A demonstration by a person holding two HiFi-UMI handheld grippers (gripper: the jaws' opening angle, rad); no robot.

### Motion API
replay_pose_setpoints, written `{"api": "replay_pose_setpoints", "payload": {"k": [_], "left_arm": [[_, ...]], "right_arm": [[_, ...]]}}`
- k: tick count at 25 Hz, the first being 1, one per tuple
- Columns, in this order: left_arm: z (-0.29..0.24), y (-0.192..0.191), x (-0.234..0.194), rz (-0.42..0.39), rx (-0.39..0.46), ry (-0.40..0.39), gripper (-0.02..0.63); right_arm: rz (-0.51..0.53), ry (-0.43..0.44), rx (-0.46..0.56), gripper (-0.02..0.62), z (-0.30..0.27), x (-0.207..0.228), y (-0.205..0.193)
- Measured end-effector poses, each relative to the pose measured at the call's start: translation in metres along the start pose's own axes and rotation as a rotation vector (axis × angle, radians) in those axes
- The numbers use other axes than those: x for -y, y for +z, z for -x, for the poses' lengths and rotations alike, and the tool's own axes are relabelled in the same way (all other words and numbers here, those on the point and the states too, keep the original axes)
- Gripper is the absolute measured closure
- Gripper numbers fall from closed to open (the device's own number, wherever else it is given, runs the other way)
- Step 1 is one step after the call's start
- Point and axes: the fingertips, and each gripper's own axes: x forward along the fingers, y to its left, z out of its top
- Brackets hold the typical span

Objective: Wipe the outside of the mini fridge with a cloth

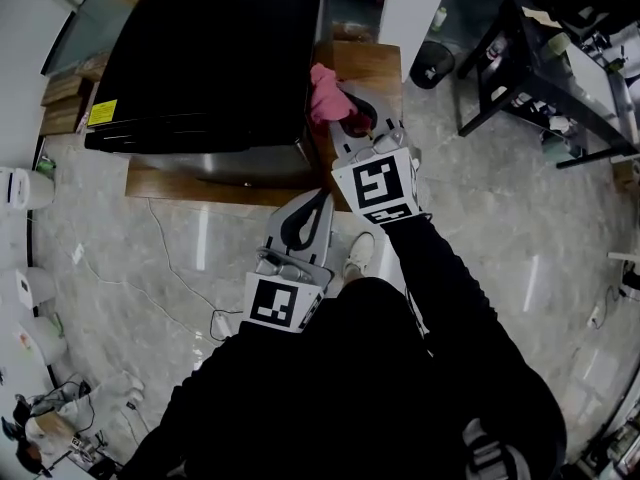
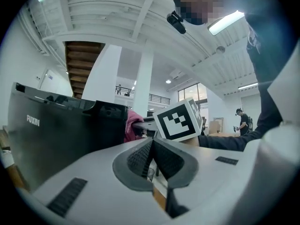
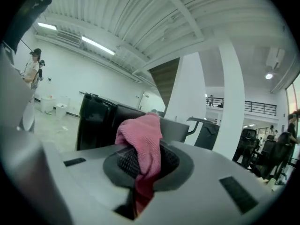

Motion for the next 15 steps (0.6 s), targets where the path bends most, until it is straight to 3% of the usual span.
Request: {"api": "replay_pose_setpoints", "payload": {"k": [6, 15], "left_arm": [[0.015, -0.023, -0.015, 0.002, -0.022, 0.019, 0.6], [-0.005, -0.078, -0.026, 0.002, -0.092, 0.018, 0.6]], "right_arm": [[-0.053, -0.022, 0.003, 0.561, -0.007, -0.013, -0.021], [-0.097, 0.028, -0.097, 0.563, -0.021, -0.046, -0.113]]}}
